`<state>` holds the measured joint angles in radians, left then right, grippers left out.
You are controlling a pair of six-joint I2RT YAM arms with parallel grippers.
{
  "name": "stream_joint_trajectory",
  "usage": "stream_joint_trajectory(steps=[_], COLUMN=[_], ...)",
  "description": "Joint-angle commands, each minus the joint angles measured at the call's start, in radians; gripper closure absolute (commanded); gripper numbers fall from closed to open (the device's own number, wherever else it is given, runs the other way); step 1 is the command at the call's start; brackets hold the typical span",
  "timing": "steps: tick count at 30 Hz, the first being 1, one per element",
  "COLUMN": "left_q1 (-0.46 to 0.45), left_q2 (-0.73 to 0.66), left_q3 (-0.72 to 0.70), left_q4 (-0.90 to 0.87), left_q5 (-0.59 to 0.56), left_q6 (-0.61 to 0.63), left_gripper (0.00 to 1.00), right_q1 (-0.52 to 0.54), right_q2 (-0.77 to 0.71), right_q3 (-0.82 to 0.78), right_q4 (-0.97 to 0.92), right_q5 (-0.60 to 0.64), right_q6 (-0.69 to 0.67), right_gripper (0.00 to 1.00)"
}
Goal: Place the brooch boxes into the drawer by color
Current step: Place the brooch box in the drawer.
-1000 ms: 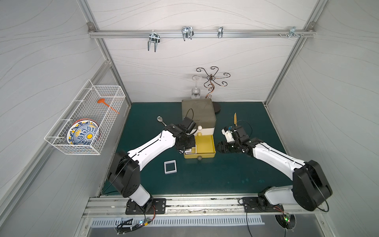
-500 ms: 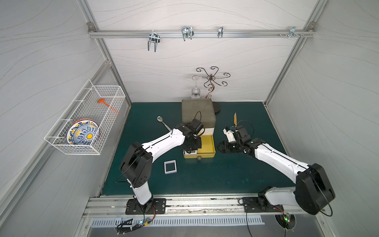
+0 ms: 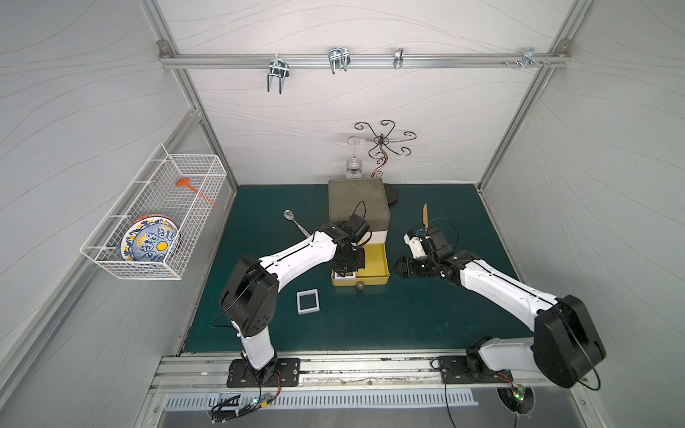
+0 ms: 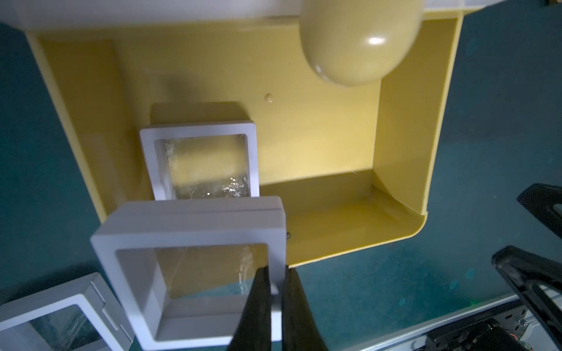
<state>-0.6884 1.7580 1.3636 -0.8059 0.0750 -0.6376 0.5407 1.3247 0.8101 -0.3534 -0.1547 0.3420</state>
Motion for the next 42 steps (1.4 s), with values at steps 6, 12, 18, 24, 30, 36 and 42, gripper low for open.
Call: stream_joint_trajectory(steps=[6,12,18,24,30,36,42], left_q1=[0.018,0.015,0.015,0.015,0.013,0.012,0.012], left_q2=[-0.035,-0.099,-0.079,-0.052,-0.045,-0.062,-0.053], left_q3=[0.045,0.002,-0.009,-0.016,-0.065,-0.127,-0.13], left_q4=[0.144,0.184,0.192,0.195,0.205,0.224,0.221], left_q5=[-0.092,-0.121,-0.128,-0.119,-0.115,-0.121,-0.129], left_q6=[0.029,0.03,0.035,0.035,0.026,0.009,0.01], left_gripper=[1.0,1.0,1.0,1.0,1.0,1.0,0.88], right_q1=[-0.007,-0.006,-0.007,-0.006,-0.007,-0.006,-0.006], right_q2=[-0.02,-0.011,-0.006,-0.011,-0.014,-0.021,-0.027], right_q3=[-0.018,-0.018,-0.019,-0.024,-0.032,-0.049,-0.049], right_q4=[-0.015,-0.006,-0.002,-0.006,-0.004,0.002,0.005], right_q5=[0.006,0.0,-0.004,-0.001,0.001,0.0,-0.002], right_q6=[-0.001,0.004,0.008,0.008,0.009,0.017,0.021], right_gripper=[0.3,0.29,0.29,0.3,0.29,0.29,0.29])
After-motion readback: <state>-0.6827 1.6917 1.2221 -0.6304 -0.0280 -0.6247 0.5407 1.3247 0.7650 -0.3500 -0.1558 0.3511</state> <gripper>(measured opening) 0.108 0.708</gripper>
